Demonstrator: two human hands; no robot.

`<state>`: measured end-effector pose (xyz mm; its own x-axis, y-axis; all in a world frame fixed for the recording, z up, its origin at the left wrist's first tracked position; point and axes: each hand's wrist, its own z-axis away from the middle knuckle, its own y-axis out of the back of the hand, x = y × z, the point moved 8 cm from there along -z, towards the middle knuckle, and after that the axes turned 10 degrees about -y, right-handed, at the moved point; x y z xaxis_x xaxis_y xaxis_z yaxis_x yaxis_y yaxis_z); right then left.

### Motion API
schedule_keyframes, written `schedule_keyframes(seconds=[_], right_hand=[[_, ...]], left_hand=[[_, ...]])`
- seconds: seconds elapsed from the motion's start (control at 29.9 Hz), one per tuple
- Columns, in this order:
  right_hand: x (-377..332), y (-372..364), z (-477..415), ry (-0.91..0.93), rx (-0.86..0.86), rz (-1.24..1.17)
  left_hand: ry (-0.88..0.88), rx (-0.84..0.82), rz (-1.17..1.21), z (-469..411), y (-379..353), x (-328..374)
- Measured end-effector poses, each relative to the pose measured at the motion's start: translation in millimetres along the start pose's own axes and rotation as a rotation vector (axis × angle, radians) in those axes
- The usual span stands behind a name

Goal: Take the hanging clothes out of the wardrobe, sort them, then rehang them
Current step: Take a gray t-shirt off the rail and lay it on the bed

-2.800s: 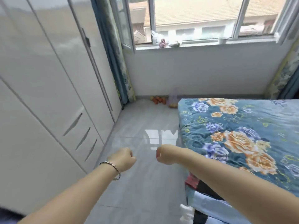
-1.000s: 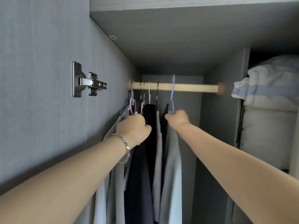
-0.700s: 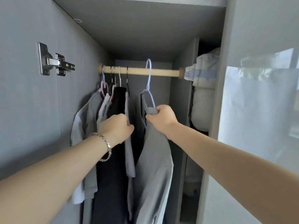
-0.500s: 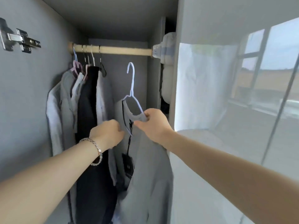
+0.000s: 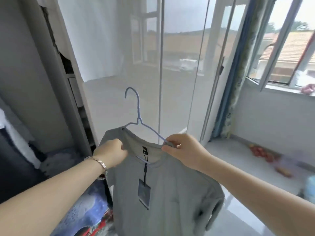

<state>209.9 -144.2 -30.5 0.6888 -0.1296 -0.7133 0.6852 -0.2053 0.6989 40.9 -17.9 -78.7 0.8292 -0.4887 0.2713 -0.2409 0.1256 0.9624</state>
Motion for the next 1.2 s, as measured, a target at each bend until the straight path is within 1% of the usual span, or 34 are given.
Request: schedule_keyframes(seconds=[0.03,0.1,0.2,0.33,0.47,0.64,0.8,0.9,0.97,1.1,1.2], right_hand=[[15,7,20,-0.037,0.041,-0.009],[49,24,76,-0.144,0.149,-0.038],[86,44,162,-0.255,0.292,-0.058],[109,74,271,-0.37,0.512,-0.086],[124,103,375,-0.494,0.705,-0.086],[155,125,511,-0.69,0.904,-0.105],[195,132,677,-0.924,1.122,-0.081],[231,121,784,-1.088,1.219,-0.08],[258,109,848,-1.204,1.241,-0.068],[326,78,965,-1.417,1.284,-0.031],[382,48,1034,-1.587,1.308,-0.041]], left_hand=[[-0.04,-0.016,-0.001,3,-14,14],[-0.143,-0.101,-0.001,19,-48,56],[-0.289,-0.228,0.013,47,-94,121],[-0.461,-0.315,0.045,94,-129,218],[-0.649,-0.376,-0.023,149,-166,309],[-0.866,-0.465,-0.018,240,-220,417],[-1.035,-0.605,0.025,354,-284,511],[-1.122,-0.646,-0.017,427,-317,556],[-1.155,-0.658,-0.066,467,-337,576],[-1.17,-0.699,-0.106,524,-384,605],[-1.164,-0.716,-0.161,552,-421,614]])
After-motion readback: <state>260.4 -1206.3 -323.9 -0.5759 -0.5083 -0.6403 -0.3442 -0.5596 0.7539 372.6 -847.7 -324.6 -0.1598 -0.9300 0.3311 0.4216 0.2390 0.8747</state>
